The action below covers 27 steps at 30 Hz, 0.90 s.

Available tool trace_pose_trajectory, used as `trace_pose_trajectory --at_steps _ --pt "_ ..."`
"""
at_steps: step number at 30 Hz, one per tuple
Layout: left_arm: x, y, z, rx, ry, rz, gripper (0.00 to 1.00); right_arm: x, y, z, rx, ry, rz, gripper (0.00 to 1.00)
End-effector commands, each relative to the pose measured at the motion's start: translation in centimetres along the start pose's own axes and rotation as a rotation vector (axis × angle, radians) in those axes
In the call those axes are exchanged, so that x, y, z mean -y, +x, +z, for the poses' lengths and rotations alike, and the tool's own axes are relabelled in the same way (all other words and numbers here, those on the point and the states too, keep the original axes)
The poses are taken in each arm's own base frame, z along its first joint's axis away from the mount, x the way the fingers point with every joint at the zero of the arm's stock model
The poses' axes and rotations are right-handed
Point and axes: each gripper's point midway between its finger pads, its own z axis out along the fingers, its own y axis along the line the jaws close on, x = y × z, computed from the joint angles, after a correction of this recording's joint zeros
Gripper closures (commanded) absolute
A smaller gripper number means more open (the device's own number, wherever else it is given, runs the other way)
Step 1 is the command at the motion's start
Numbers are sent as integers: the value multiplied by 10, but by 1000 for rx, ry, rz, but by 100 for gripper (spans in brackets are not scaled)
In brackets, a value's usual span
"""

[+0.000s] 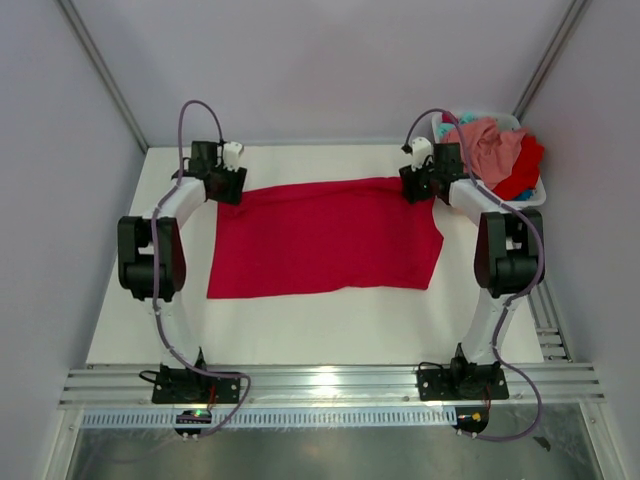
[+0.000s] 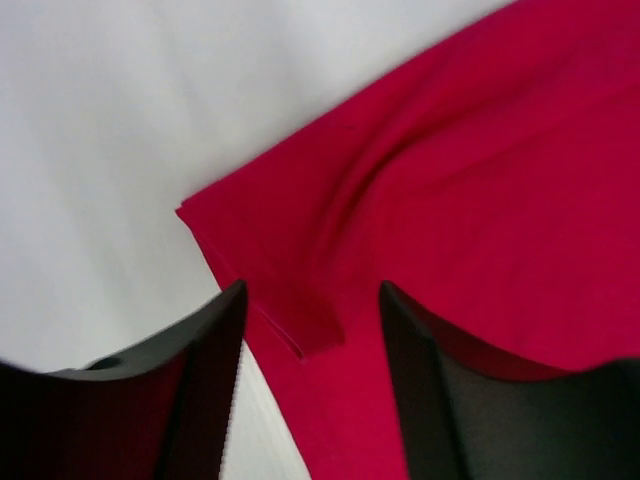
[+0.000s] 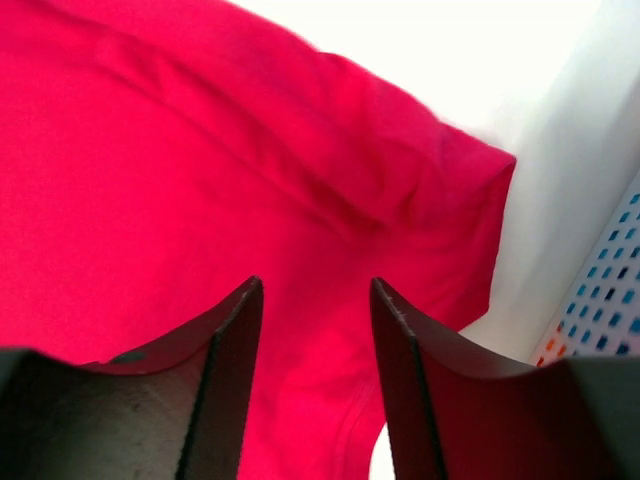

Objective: Fold and stack the t-shirts
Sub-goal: Fold the tshirt

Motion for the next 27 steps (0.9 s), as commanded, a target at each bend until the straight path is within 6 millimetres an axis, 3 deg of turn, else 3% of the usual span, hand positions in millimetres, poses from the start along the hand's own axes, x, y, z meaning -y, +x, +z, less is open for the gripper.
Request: trace_pose_trajectory --at_steps 1,2,4,6,7,11,12,14,15,19,21,25,27 --pt "29 -38 -55 136 102 -14 38 -21 -43 -44 145 -53 -75 47" --pt "39 -28 -59 123 137 -12 32 -29 -52 -59 175 -74 -93 45" --pt "64 -23 -71 133 225 13 16 -52 -48 -67 178 -153 -151 43" --pt "79 -9 -84 140 288 37 12 -72 -39 -71 148 -199 -206 42" --pt "93 -4 -90 146 362 53 11 -78 -24 -68 114 -217 -218 42" --pt "118 30 -104 71 510 138 10 -102 -8 -71 87 -327 -296 41" --pt "122 47 -111 12 544 179 10 -109 -5 -73 80 -372 -311 36" --pt "121 60 -121 -42 562 233 12 -130 6 -86 35 -501 -305 34" --pt "122 75 -131 -90 586 285 12 -137 19 -90 -8 -556 -316 33" --pt "118 110 -149 -189 592 378 12 -145 48 -96 -79 -602 -325 29" --pt "115 125 -150 -227 575 386 12 -137 60 -93 -117 -544 -342 28" --pt "108 131 -152 -241 523 391 12 -127 69 -92 -132 -449 -347 27" --pt "87 130 -145 -255 383 384 12 -111 75 -85 -171 -355 -347 27"
